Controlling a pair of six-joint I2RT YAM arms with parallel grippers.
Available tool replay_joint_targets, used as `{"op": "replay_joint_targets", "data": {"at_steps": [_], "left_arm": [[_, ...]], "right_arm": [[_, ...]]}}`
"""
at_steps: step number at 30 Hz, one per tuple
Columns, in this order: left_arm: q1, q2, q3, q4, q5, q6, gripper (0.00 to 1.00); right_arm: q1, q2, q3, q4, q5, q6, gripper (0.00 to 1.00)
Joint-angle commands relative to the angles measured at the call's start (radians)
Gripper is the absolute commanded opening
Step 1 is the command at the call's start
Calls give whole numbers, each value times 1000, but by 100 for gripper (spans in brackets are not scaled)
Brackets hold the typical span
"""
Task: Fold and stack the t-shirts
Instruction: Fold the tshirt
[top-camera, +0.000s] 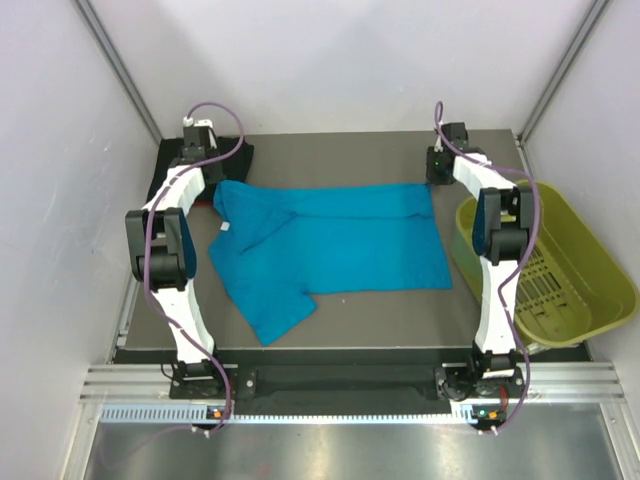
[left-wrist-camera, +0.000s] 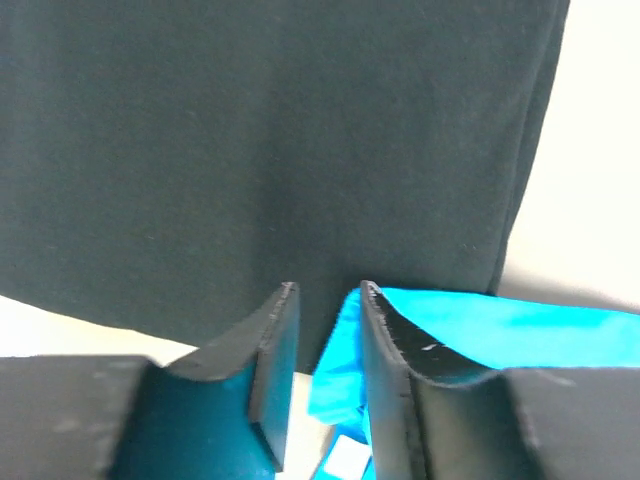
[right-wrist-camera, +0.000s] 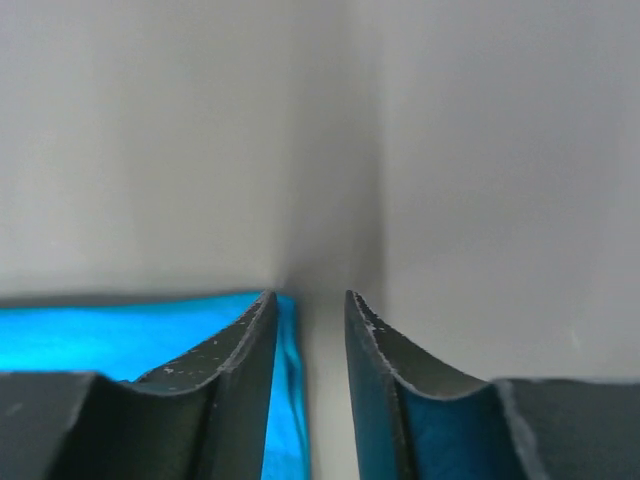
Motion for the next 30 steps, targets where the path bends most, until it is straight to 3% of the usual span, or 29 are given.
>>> {"op": "replay_joint_targets", "data": {"at_steps": [1,3,7,13,19,25,30], "left_arm": [[13,-53,51,-1,-28,5,38],[13,-87,54,-16,-34,3,42],[11,-144,52,-58,-24,9,44],[-22,-279,-65,-82,105,-32,45],[-110,-377,-237,-23,139,-83,47],[-99,-374,-267,-81,13,-104,49],[-78,-383,-265,-84,9,-112,50]], "right_arm": [[11,-126,31,-45,95,8,35],[27,-153,34,-81,110,8,35],[66,-226,-14,-105,120,13,22],[137,-244,-124,-131,134,21,9],[152,-207,-198,-129,159,9,8],[151,-183,-239,-126,203,-34,6],[149,-221,-233,-111,189,-39,9]]}}
